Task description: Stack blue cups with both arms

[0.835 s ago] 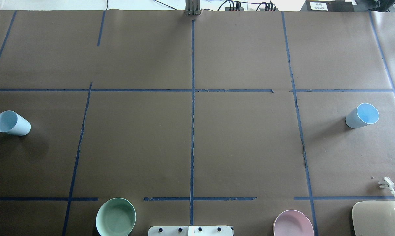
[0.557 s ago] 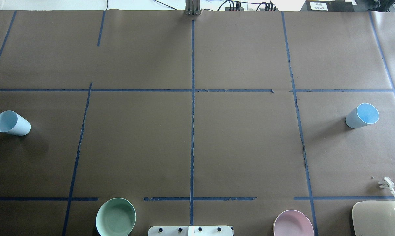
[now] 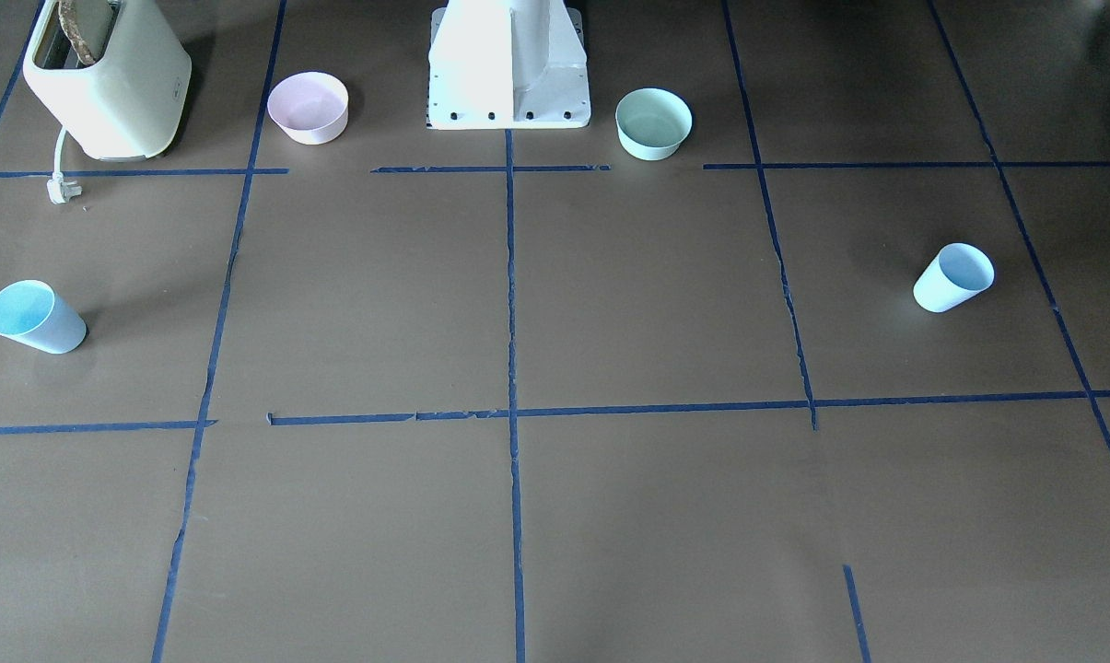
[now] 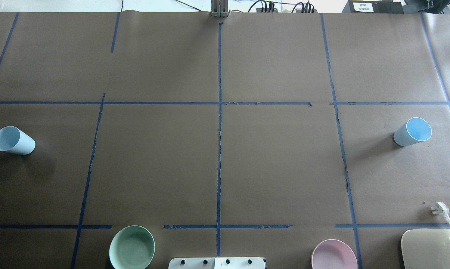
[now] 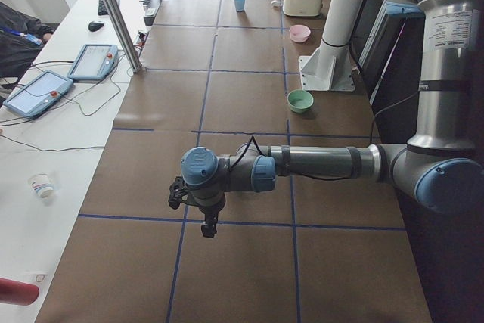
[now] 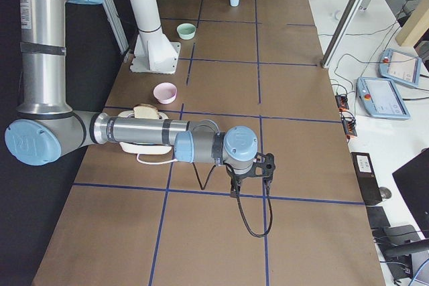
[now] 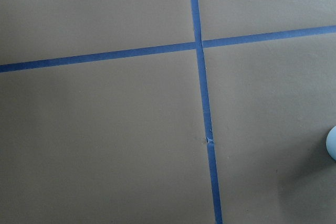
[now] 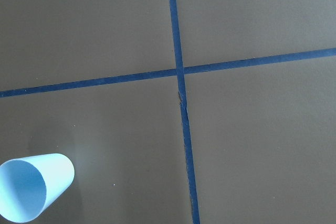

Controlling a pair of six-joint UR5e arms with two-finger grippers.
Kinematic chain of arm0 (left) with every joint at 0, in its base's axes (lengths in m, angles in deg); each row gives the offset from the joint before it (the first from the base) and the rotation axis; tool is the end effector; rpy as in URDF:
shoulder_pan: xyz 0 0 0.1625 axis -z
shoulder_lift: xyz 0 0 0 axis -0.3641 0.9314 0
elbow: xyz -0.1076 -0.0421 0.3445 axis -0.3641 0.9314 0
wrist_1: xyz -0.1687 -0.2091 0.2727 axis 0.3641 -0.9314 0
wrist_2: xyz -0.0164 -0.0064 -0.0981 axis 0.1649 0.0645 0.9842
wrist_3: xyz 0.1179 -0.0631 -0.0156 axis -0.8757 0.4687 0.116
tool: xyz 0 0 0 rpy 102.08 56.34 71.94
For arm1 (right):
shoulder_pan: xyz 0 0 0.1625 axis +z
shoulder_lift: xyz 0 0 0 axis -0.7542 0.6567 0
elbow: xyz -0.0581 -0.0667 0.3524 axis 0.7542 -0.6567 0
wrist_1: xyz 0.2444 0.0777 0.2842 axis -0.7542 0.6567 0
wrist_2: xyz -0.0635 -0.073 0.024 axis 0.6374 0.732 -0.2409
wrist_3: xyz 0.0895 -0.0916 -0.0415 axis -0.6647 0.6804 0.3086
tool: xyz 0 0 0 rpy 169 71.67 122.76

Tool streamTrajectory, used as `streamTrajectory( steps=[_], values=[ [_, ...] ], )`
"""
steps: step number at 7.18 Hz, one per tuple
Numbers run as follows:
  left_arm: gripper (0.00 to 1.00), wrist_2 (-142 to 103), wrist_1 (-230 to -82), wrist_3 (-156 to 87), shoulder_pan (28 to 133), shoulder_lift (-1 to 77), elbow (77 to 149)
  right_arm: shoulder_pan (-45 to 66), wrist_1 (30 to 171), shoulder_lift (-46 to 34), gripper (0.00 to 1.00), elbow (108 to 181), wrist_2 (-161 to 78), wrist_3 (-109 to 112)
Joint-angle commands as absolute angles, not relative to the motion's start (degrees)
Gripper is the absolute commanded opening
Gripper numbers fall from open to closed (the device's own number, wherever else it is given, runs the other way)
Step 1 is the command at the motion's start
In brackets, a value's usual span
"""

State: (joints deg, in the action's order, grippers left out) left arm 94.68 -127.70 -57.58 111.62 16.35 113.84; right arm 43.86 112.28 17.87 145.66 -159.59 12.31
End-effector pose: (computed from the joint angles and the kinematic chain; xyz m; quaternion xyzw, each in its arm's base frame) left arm -0.0392 -0.4412 0.6253 0.0140 0.3877 0.0588 0.9198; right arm 0.0500 -0.4349 0.6058 0.0005 -0.4310 0.0632 0.9001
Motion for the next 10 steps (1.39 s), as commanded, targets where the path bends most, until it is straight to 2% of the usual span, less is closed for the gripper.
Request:
streamTrajectory(
  steps=[1,7,10],
  values=[
    [1.0,94.76,-127.77,-57.36,111.62,16.34,113.84,43.86,112.28,17.87,1.0,145.84,-159.61,12.31],
    [1.0,95.29,-131.78,-47.1,110.49,16.7,115.6,43.95,112.28,17.69,1.0,146.19,-159.7,12.05],
    [1.0,95.73,-155.37,-20.8,99.52,13.81,115.69,43.86,112.19,17.52,1.0,146.28,-159.61,11.87]
  ],
)
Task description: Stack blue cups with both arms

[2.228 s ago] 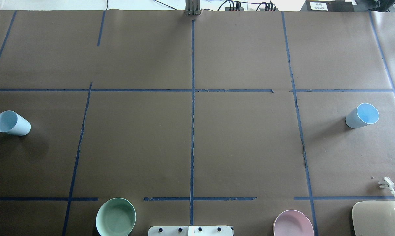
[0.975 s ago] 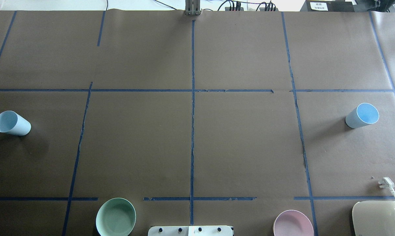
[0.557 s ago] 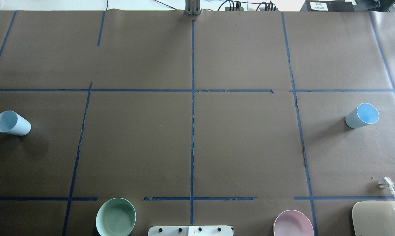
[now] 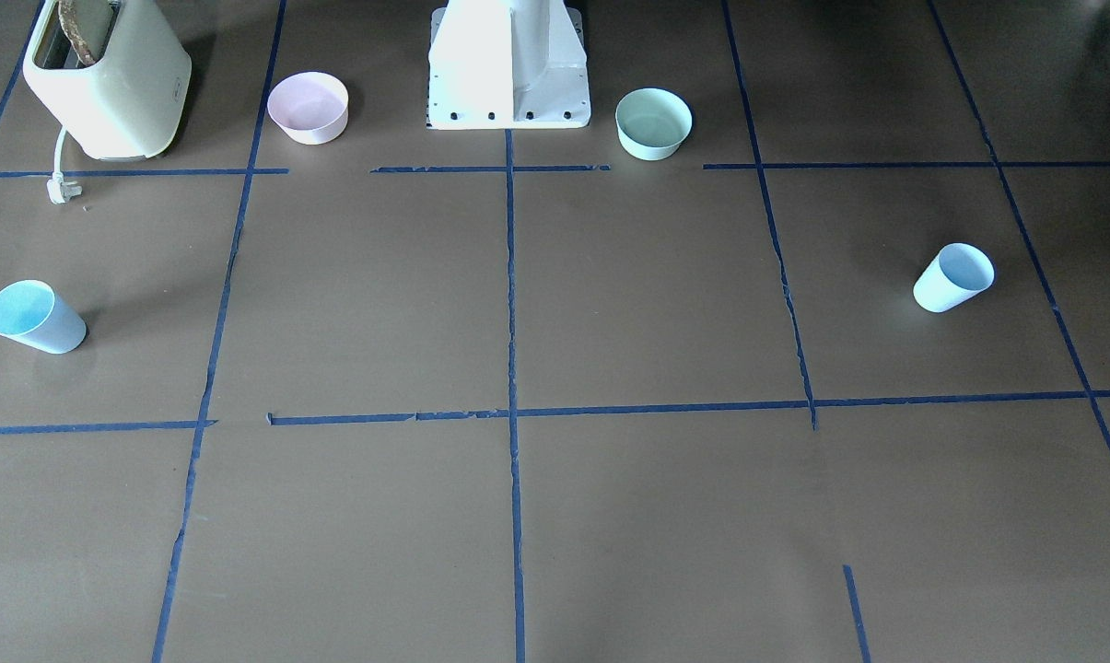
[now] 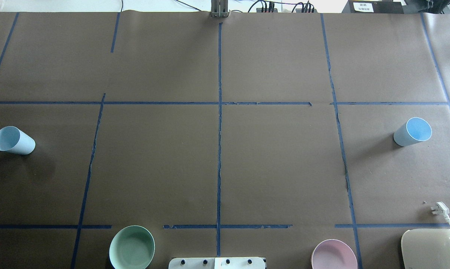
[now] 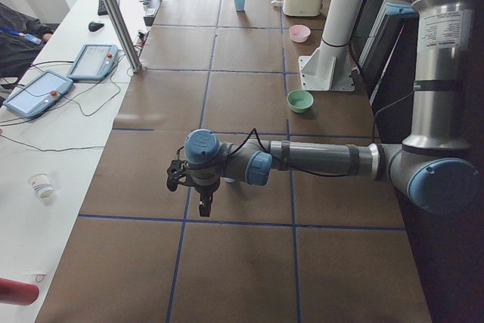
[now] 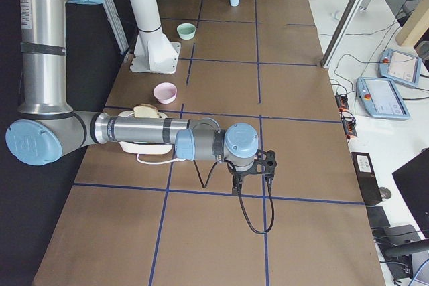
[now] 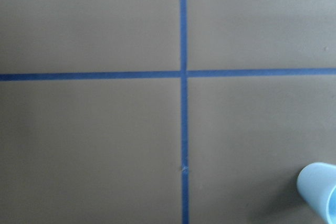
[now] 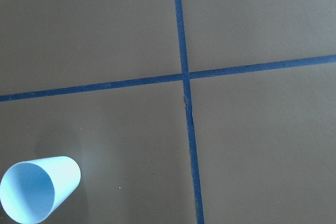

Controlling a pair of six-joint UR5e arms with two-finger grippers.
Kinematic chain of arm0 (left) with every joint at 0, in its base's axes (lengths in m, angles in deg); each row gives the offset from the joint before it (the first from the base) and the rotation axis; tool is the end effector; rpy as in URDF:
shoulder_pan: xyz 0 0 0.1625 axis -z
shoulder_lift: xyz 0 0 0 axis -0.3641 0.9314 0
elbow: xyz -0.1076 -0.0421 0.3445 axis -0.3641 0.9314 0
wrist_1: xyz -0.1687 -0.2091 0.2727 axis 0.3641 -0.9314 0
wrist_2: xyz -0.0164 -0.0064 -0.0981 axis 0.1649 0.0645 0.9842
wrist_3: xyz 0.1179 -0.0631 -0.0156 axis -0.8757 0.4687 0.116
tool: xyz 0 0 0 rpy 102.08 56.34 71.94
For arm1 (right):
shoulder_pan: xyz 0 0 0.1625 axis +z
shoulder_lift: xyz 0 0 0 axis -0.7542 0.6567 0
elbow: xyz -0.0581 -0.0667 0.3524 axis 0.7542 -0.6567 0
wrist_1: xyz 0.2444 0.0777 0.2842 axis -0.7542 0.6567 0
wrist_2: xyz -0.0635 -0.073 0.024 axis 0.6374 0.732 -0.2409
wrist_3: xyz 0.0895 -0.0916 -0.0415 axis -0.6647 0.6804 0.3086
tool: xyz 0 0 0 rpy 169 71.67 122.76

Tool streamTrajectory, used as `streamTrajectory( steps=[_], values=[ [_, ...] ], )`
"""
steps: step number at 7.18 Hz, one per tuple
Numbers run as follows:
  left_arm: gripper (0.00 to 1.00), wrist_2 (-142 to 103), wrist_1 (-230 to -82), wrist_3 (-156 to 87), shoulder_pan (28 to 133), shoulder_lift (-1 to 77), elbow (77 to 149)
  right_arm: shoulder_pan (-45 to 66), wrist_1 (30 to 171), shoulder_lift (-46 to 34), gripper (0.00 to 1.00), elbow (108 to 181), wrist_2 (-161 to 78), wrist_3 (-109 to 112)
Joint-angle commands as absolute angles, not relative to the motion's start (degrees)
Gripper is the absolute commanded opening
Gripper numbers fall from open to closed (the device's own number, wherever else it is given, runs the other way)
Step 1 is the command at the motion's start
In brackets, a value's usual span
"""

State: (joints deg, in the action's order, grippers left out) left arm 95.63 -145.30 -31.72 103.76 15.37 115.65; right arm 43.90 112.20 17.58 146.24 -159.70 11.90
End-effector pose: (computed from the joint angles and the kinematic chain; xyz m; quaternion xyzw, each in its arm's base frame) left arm 0.0256 -0.4613 0.5827 0.0440 0.4105 -0.0217 0.9105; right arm 0.0503 -0.4380 0.5986 0.0065 -0.4320 0.0632 0.8996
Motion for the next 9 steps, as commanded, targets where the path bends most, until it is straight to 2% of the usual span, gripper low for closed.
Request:
streamTrajectory(
  steps=[1,5,9],
  values=[
    [1.0,95.47,-160.15,-12.88,94.96,13.62,115.6,43.86,112.19,17.43,1.0,146.37,-159.61,11.78],
    [1.0,94.94,-161.87,-10.34,87.82,13.18,114.55,43.86,112.1,17.87,1.0,146.72,-159.61,11.78],
    [1.0,95.03,-162.04,-10.51,85.26,13.97,110.6,43.95,112.1,17.95,1.0,147.42,-159.61,11.78]
  ],
)
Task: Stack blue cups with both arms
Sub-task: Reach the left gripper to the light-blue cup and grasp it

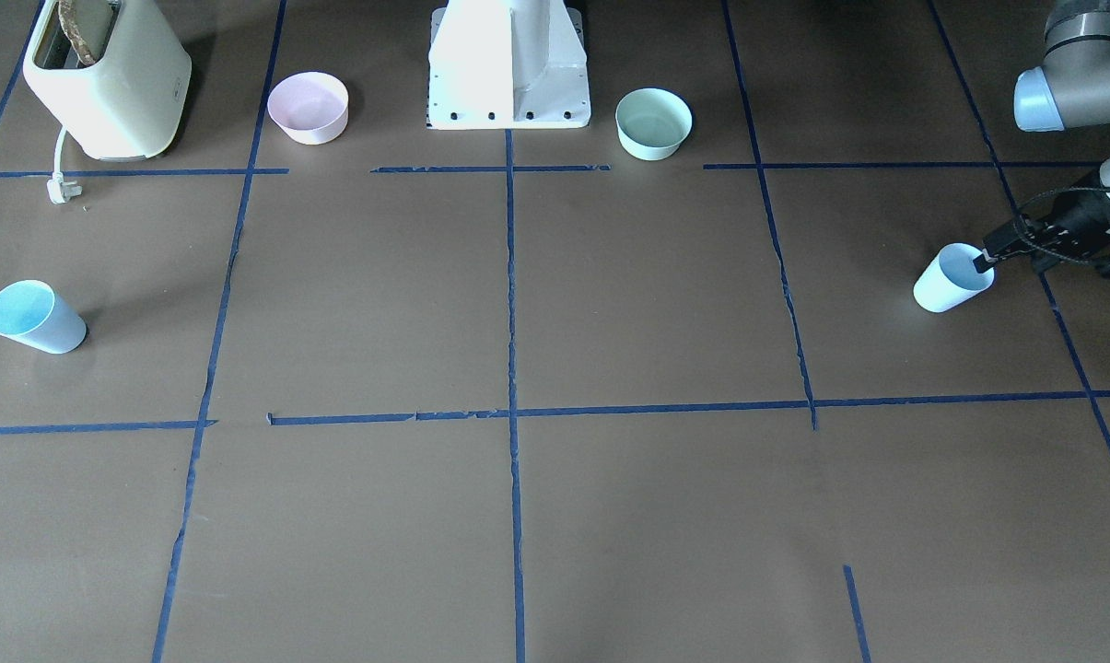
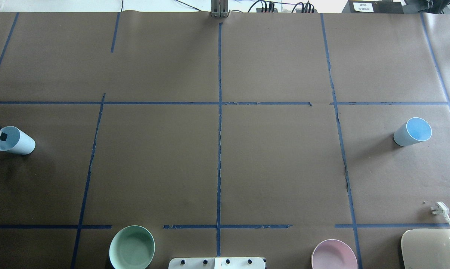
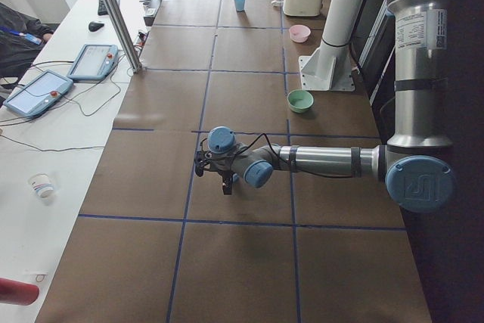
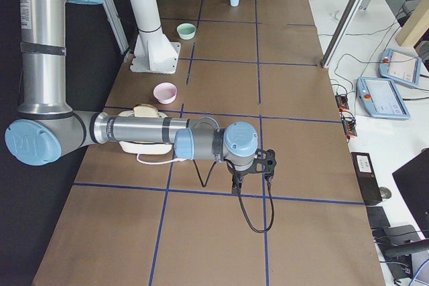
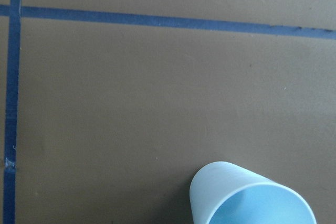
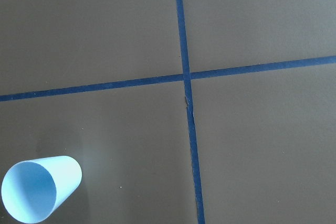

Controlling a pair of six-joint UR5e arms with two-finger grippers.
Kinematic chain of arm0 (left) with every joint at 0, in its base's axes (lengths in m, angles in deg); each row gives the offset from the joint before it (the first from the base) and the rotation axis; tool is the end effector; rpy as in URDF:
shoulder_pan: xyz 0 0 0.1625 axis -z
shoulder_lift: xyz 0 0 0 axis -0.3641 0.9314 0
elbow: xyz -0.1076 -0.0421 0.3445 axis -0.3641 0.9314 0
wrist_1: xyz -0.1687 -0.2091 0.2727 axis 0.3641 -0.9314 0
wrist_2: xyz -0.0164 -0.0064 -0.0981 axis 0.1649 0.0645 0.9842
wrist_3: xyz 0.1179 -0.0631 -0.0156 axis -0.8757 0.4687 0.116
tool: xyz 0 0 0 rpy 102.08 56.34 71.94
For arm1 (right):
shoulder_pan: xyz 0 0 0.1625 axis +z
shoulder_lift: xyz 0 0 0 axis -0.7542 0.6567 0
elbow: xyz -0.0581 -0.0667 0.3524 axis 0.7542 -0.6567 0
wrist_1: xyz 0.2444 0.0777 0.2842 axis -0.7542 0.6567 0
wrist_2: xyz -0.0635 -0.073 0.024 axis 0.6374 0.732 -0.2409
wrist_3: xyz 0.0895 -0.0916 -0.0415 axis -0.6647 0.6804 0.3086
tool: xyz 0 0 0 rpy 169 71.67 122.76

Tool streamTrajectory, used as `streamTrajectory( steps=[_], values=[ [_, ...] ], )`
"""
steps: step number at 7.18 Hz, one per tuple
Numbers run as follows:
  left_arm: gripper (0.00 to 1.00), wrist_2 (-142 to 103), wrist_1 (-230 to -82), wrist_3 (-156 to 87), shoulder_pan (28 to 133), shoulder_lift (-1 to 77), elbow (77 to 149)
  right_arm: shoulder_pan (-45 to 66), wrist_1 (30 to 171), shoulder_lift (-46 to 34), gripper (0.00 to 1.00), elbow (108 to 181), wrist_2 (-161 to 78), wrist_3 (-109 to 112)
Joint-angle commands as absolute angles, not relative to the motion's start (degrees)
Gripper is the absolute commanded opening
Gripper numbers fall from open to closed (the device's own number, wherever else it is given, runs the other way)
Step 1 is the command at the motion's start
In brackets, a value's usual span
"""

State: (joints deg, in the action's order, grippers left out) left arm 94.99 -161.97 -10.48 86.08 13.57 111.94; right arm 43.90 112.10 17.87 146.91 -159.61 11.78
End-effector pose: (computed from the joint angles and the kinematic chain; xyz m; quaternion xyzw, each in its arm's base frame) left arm 0.1623 -0.4296 0.5926 -0.0139 0.4380 -0.0119 0.8988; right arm 0.0504 -0.4368 0.5954 0.0099 -0.4314 0.0623 0.9000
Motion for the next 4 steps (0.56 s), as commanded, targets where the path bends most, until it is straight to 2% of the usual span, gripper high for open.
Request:
streamTrajectory(
  steps=[1,2,3,4],
  values=[
    [1.0,95.12,-162.05,-10.51,84.29,13.97,110.51,43.86,112.1,18.04,1.0,147.6,-159.61,11.78],
    [0.91,95.03,-162.05,-10.43,84.02,14.06,110.59,43.95,112.1,17.96,1.0,147.51,-159.52,11.78],
    [0.57,95.03,-162.05,-10.51,84.02,14.06,110.51,43.95,112.1,18.04,1.0,147.6,-159.52,11.78],
    [0.29,95.12,-163.61,-10.51,83.93,13.97,110.59,43.95,112.1,18.04,1.0,147.6,-159.61,11.7]
  ],
)
